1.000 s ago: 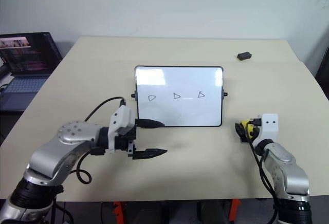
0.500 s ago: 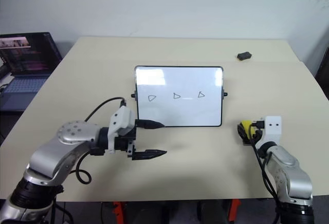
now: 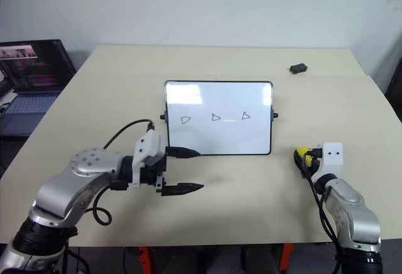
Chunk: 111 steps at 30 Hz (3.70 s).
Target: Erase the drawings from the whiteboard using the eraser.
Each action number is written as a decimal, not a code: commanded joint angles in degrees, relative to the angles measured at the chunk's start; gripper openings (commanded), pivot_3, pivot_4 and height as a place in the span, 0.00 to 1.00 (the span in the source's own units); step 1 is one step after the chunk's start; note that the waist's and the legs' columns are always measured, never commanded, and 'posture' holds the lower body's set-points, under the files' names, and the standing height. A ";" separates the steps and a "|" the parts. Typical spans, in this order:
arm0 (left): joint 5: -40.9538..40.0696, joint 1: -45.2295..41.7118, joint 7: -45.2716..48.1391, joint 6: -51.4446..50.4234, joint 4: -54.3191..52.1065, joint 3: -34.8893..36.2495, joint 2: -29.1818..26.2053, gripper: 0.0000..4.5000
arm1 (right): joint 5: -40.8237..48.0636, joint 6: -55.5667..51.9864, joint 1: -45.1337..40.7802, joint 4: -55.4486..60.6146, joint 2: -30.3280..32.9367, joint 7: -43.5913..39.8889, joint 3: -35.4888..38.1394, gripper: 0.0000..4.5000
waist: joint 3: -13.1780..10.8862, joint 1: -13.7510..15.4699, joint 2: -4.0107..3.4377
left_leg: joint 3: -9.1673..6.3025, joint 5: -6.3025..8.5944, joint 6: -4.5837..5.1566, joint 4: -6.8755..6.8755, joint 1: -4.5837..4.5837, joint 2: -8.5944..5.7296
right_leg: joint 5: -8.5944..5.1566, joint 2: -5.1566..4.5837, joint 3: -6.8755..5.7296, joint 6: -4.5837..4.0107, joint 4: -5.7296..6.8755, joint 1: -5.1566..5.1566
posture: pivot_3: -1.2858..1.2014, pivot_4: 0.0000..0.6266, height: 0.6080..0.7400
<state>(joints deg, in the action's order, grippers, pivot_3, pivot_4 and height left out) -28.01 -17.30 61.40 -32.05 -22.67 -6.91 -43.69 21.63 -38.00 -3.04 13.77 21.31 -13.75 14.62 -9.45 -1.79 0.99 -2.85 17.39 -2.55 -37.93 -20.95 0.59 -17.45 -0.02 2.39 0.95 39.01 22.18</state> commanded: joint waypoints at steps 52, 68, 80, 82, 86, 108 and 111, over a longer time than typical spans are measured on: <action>2.31 4.44 -15.55 0.15 -4.94 6.05 3.58 1.00 | -10.58 27.95 -11.32 -2.79 0.04 -7.81 -8.99 0.30 | 0.00 0.01 0.00 | -0.02 0.00 -0.01 -0.02 0.01 0.01 | 0.01 -0.03 -0.02 -0.01 0.04 0.00 | 0.52 0.24 1.00; 3.75 1.82 -19.64 0.42 -3.28 6.77 4.87 1.00 | -15.13 36.27 -19.00 -11.21 -2.75 -8.26 -13.66 0.29 | 0.00 -0.03 0.00 | -0.01 0.00 -0.01 -0.04 0.01 0.00 | 0.02 -0.05 -0.03 -0.02 0.05 0.00 | 0.52 0.24 1.00; 5.27 -1.31 -20.04 1.53 -2.09 5.39 6.07 1.00 | -19.10 45.26 -27.07 -25.29 -4.67 -7.31 -15.67 0.29 | 0.00 -0.06 0.00 | 0.00 -0.01 -0.01 -0.04 0.01 0.00 | 0.02 -0.05 -0.04 -0.02 0.06 0.02 | 0.52 0.24 1.00; 5.65 -2.70 -20.67 1.68 -1.56 4.95 7.06 1.00 | -19.24 46.23 -28.00 -27.38 -4.98 -7.13 -15.76 0.29 | 0.00 -0.03 0.00 | 0.00 -0.01 -0.01 -0.04 0.00 0.00 | 0.02 -0.05 -0.04 -0.02 0.05 0.02 | 0.52 0.24 1.00; 5.97 -3.99 -20.60 1.14 -1.30 4.20 8.26 1.00 | -19.99 47.56 -29.21 -31.61 -5.75 -6.88 -16.08 0.29 | 0.00 -0.01 0.00 | 0.01 -0.01 -0.01 -0.04 0.00 -0.01 | 0.02 -0.06 -0.02 -0.02 0.05 0.02 | 0.52 0.24 1.00; 6.09 -0.01 -21.00 1.07 -1.76 5.86 7.53 1.00 | -21.74 44.41 -22.13 -25.42 -3.84 -14.36 -21.30 0.29 | 0.08 -0.41 0.13 | -0.01 -0.02 -0.01 -0.16 1.02 -0.04 | 0.03 -0.04 0.01 -0.03 0.40 -0.82 | 0.52 0.24 1.00; 5.89 0.58 -20.98 0.88 -2.11 6.00 7.46 1.00 | -21.44 44.90 -24.01 -24.84 -3.62 -11.04 -18.09 0.29 | 0.05 -0.20 0.12 | -0.01 -0.02 -0.01 -0.13 0.91 -0.03 | 0.03 -0.05 0.00 -0.03 0.33 -0.75 | 0.52 0.24 1.00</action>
<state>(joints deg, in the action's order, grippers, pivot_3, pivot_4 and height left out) -22.15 -16.64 40.62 -32.01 -22.93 -2.55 -35.80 -0.90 5.60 -24.70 -13.75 17.44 -26.99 -6.43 -9.40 -1.99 1.10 -2.86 17.37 -2.57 -38.05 -20.05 0.57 -17.42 -0.07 2.39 0.92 39.30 21.45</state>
